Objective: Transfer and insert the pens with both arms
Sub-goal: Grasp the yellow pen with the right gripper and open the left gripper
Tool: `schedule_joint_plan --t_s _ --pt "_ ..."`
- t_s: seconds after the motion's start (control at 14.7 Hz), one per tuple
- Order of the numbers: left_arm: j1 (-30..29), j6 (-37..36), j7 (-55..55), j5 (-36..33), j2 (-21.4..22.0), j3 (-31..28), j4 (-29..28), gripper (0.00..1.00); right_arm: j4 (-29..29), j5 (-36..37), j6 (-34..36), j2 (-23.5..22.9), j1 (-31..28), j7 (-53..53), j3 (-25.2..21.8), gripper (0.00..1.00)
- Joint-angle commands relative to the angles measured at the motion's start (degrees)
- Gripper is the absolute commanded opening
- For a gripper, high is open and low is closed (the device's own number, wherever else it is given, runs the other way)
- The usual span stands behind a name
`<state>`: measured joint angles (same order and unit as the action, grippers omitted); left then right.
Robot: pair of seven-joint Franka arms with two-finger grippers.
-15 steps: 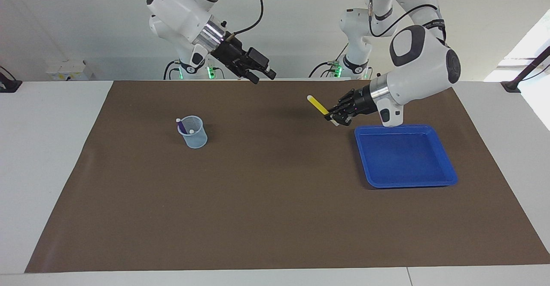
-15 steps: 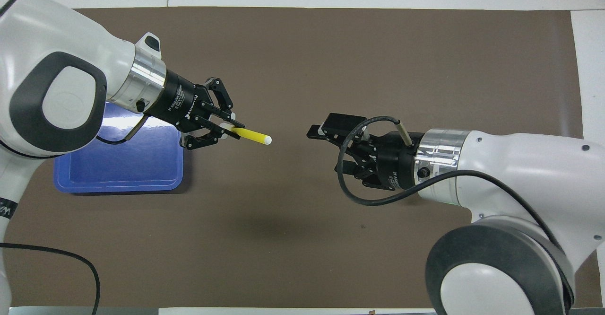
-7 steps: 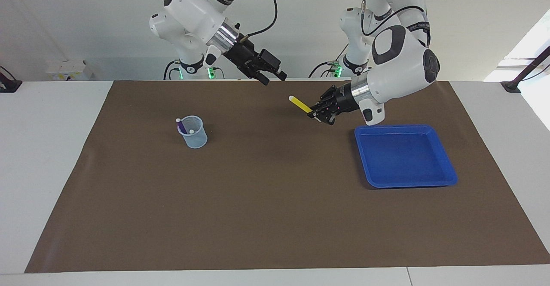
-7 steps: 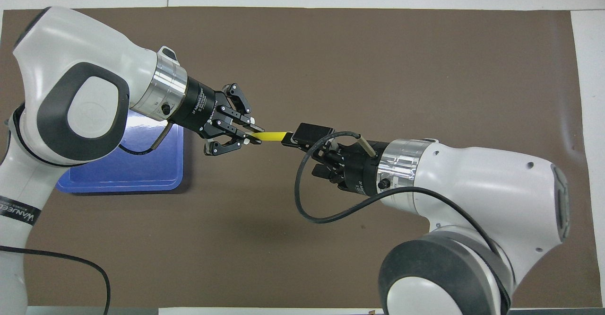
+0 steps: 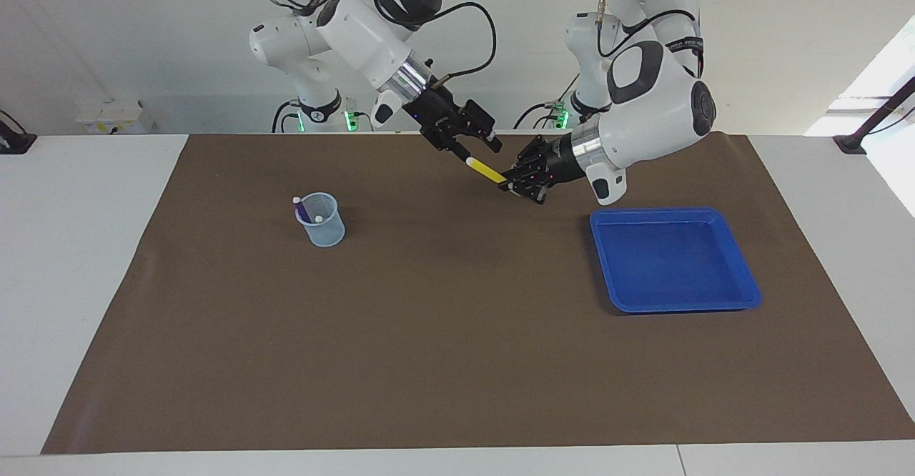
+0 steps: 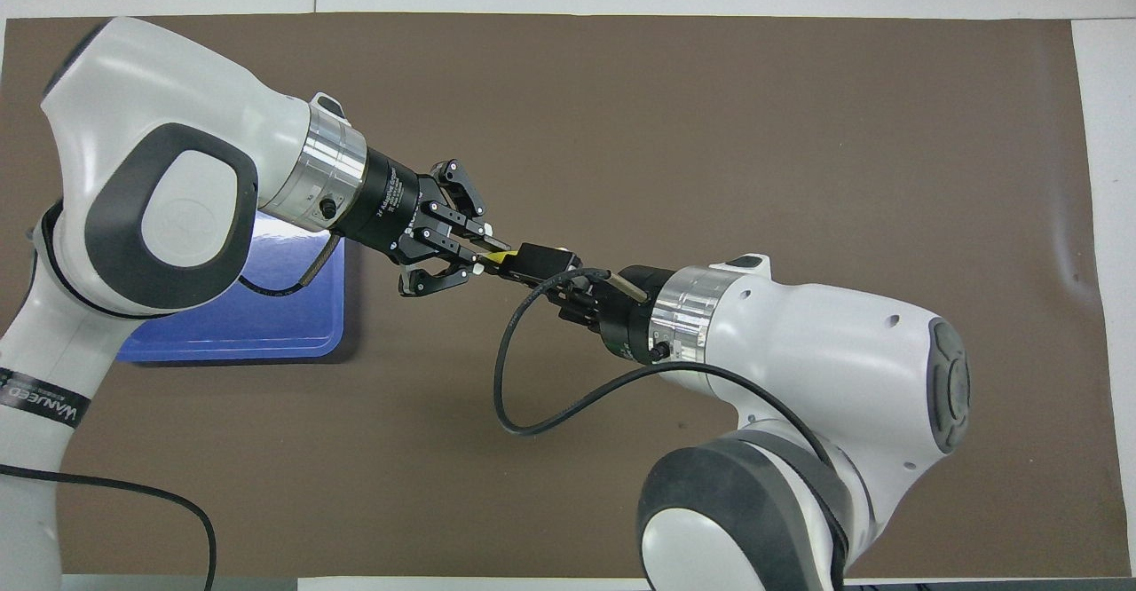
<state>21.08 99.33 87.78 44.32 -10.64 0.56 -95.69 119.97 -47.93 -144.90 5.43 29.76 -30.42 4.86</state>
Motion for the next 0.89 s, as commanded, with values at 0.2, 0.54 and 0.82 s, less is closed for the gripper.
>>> schedule_joint_plan --t_s 0.2,0.54,0.82 --pt "1.06 1.39 0.72 1.12 2.2 -0.74 -2.92 0.0 -2.55 1.08 0.14 -1.12 -1.2 1.77 0.06 0.58" --pt "1.06 1.48 0.72 1.2 2.2 -0.74 -3.01 0.0 -3.43 1.08 0.06 -1.65 -2.08 1.77 0.06 0.56" --pt "1.06 1.83 0.72 1.56 2.2 -0.74 -3.01 0.0 -3.43 1.08 -0.3 -1.65 -2.08 1.94 0.06 0.53"
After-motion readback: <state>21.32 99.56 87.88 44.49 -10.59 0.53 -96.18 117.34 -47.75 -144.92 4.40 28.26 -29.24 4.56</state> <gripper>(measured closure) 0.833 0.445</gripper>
